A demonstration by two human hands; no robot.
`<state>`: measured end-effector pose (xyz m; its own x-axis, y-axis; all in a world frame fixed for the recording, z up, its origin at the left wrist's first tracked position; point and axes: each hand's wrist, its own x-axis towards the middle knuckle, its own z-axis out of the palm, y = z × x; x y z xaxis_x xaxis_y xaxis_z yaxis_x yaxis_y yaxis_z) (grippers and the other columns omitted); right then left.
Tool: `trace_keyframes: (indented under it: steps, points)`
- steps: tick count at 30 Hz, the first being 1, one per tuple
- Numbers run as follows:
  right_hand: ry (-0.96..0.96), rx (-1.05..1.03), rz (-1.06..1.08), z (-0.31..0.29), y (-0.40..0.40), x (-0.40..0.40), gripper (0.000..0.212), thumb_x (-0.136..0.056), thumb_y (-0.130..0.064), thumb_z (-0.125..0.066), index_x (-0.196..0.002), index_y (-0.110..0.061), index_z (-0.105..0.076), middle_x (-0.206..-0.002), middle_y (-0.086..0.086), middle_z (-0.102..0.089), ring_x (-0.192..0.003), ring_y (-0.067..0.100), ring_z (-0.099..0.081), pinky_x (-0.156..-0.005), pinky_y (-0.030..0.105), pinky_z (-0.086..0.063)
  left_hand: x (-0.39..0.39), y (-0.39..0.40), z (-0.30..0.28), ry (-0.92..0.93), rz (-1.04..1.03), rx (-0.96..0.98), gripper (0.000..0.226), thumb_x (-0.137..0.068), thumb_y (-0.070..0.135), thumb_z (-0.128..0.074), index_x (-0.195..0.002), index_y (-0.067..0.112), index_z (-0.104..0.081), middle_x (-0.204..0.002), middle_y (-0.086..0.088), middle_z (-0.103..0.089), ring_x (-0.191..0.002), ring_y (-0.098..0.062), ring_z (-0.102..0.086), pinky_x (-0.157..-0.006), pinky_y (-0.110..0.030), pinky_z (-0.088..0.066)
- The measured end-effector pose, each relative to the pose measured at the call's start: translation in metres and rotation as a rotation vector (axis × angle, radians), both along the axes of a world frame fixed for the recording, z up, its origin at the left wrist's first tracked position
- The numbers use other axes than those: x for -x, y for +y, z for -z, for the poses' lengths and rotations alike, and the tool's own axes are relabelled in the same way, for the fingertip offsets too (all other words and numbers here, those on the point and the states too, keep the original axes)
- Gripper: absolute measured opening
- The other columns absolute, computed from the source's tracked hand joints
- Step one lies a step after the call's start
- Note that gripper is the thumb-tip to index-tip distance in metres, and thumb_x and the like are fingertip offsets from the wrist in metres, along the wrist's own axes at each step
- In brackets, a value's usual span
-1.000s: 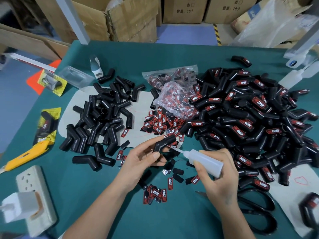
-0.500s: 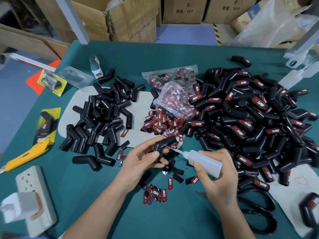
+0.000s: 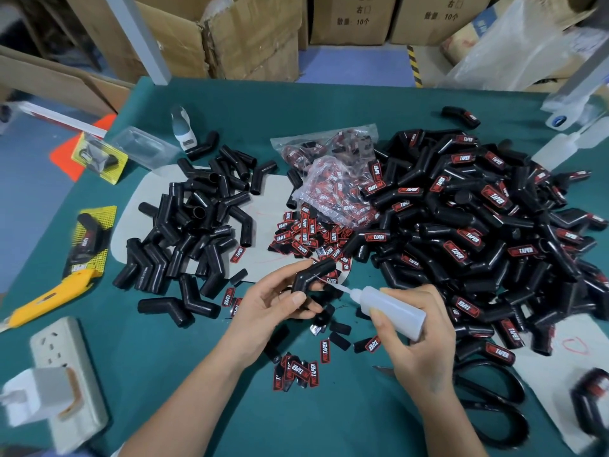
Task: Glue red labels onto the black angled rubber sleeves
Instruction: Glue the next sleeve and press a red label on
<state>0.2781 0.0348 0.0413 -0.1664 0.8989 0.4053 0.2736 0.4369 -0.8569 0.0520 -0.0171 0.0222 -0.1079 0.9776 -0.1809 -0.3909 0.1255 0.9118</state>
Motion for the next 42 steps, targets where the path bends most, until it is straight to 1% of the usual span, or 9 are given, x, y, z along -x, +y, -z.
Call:
trace_keyframes:
  steps: [3,6,10,13,15,26,32,35,42]
  points:
    - [0.015,0.021,0.007,0.000,0.001,0.000,0.021,-0.088,-0.031,-0.069,-0.105,-0.041,-0.062,-0.107,-0.027,-0.059,-0.094,0.002,-0.060,-0.078,0.011,-0.045,0.001,0.000,0.001,0.003,-0.001,0.001,0.045,-0.091,0.024,-0.073,-0.135,0.032,-0.070,-0.123,-0.015,-0.075,-0.090,-0.026,-0.076,-0.081,-0.030,-0.061]
    - [0.005,-0.001,-0.021,0.001,-0.001,0.000,0.020,-0.088,-0.029,-0.069,-0.105,-0.036,-0.063,-0.105,-0.011,-0.062,-0.093,0.000,-0.060,-0.077,0.008,-0.044,0.000,0.000,0.002,0.011,0.004,-0.005,0.045,-0.091,0.024,-0.074,-0.134,0.034,-0.070,-0.123,-0.014,-0.075,-0.092,-0.026,-0.077,-0.083,-0.030,-0.061]
    - [0.011,0.023,0.011,0.003,0.001,-0.001,0.021,-0.088,-0.030,-0.070,-0.106,-0.038,-0.063,-0.107,-0.017,-0.061,-0.094,0.003,-0.061,-0.078,0.012,-0.045,0.002,0.001,0.004,0.016,-0.008,-0.011,0.046,-0.091,0.022,-0.074,-0.135,0.033,-0.070,-0.123,-0.014,-0.075,-0.092,-0.027,-0.076,-0.084,-0.031,-0.061]
    - [0.000,0.002,-0.001,0.004,0.000,0.000,0.020,-0.088,-0.029,-0.069,-0.108,-0.030,-0.063,-0.105,-0.008,-0.063,-0.095,0.000,-0.060,-0.079,0.009,-0.044,0.001,0.000,0.006,0.022,-0.006,-0.013,0.046,-0.092,0.020,-0.074,-0.136,0.032,-0.069,-0.122,-0.014,-0.075,-0.093,-0.026,-0.076,-0.085,-0.032,-0.061]
    - [-0.006,-0.003,-0.013,0.004,-0.001,0.000,0.020,-0.089,-0.029,-0.069,-0.107,-0.032,-0.063,-0.103,-0.004,-0.063,-0.095,-0.001,-0.060,-0.079,0.008,-0.044,0.001,0.000,0.007,0.024,-0.002,-0.018,0.047,-0.092,0.019,-0.074,-0.137,0.031,-0.069,-0.122,-0.014,-0.075,-0.093,-0.026,-0.076,-0.085,-0.031,-0.061]
    - [0.000,0.016,0.013,0.004,0.002,-0.003,0.019,-0.089,-0.031,-0.069,-0.106,-0.035,-0.063,-0.102,-0.006,-0.064,-0.095,0.001,-0.060,-0.080,0.009,-0.043,0.001,0.001,0.008,0.002,-0.007,-0.012,0.046,-0.092,0.017,-0.075,-0.135,0.031,-0.070,-0.121,-0.013,-0.075,-0.093,-0.026,-0.076,-0.084,-0.031,-0.060]
    - [-0.011,0.007,-0.006,0.005,0.000,-0.002,0.024,-0.088,-0.030,-0.069,-0.111,-0.035,-0.064,-0.102,-0.005,-0.063,-0.094,0.000,-0.061,-0.078,0.008,-0.043,0.000,0.000,0.002,-0.021,0.012,0.006,0.046,-0.092,0.033,-0.078,-0.137,0.032,-0.068,-0.124,-0.016,-0.074,-0.096,-0.029,-0.077,-0.083,-0.029,-0.060]
    - [0.001,0.011,0.003,0.004,0.001,-0.002,0.019,-0.088,-0.029,-0.069,-0.105,-0.034,-0.063,-0.102,-0.007,-0.063,-0.094,0.001,-0.060,-0.079,0.009,-0.043,0.000,0.000,0.001,-0.038,0.007,0.019,0.043,-0.093,0.027,-0.073,-0.136,0.031,-0.069,-0.123,-0.016,-0.074,-0.097,-0.031,-0.078,-0.082,-0.028,-0.061]
    - [0.008,0.016,-0.001,0.003,0.001,-0.002,0.021,-0.088,-0.029,-0.069,-0.108,-0.032,-0.064,-0.104,-0.010,-0.062,-0.093,0.000,-0.060,-0.077,0.009,-0.043,0.001,0.000,-0.002,-0.056,0.009,0.030,0.042,-0.094,0.026,-0.069,-0.136,0.031,-0.069,-0.123,-0.017,-0.073,-0.099,-0.031,-0.077,-0.081,-0.028,-0.061]
